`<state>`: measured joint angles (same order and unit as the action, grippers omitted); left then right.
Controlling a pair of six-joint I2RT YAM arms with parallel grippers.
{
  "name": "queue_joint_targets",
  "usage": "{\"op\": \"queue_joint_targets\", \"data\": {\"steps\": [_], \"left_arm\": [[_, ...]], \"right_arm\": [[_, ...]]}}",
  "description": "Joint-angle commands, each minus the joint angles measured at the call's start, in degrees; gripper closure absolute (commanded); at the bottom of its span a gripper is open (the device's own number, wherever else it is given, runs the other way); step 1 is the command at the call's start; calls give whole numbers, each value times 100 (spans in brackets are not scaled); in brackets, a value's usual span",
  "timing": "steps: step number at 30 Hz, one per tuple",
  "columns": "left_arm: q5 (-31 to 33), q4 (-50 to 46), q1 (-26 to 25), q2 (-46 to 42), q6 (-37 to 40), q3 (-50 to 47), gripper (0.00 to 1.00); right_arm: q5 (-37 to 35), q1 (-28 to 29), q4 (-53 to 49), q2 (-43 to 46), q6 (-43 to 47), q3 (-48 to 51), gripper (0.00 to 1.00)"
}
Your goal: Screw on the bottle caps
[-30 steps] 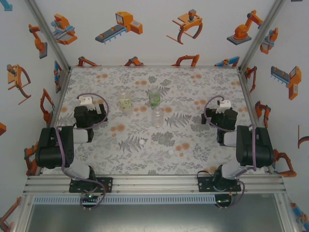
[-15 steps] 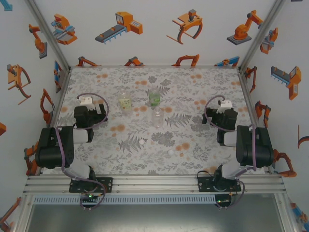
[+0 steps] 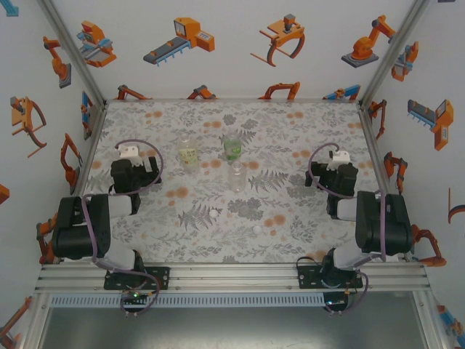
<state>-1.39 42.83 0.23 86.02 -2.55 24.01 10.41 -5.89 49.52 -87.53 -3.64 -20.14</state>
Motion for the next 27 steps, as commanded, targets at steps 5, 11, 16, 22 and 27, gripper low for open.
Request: {"op": "queue_joint_targets", "data": {"steps": [5, 11, 16, 22, 27], "left_arm": [[85, -1183, -23, -989, -9, 242, 3], [-19, -2648, -112, -1961, -132, 607, 3], [-58, -3870, -259, -2760, -121, 847, 3], [-390, -5389, -313, -3703, -59, 1164, 3], [-518, -6072, -363, -4138, -93, 1221, 3]], "right_arm": [[-131, -32, -994, 1096, -89, -273, 2], [-78, -31, -2837, 2120, -72, -683, 4], [146, -26, -3945, 3086, -204, -756, 5], [417, -18, -5276, 4054, -391, -975, 8], [742, 54, -5945, 4367, -596, -1177, 9]]}}
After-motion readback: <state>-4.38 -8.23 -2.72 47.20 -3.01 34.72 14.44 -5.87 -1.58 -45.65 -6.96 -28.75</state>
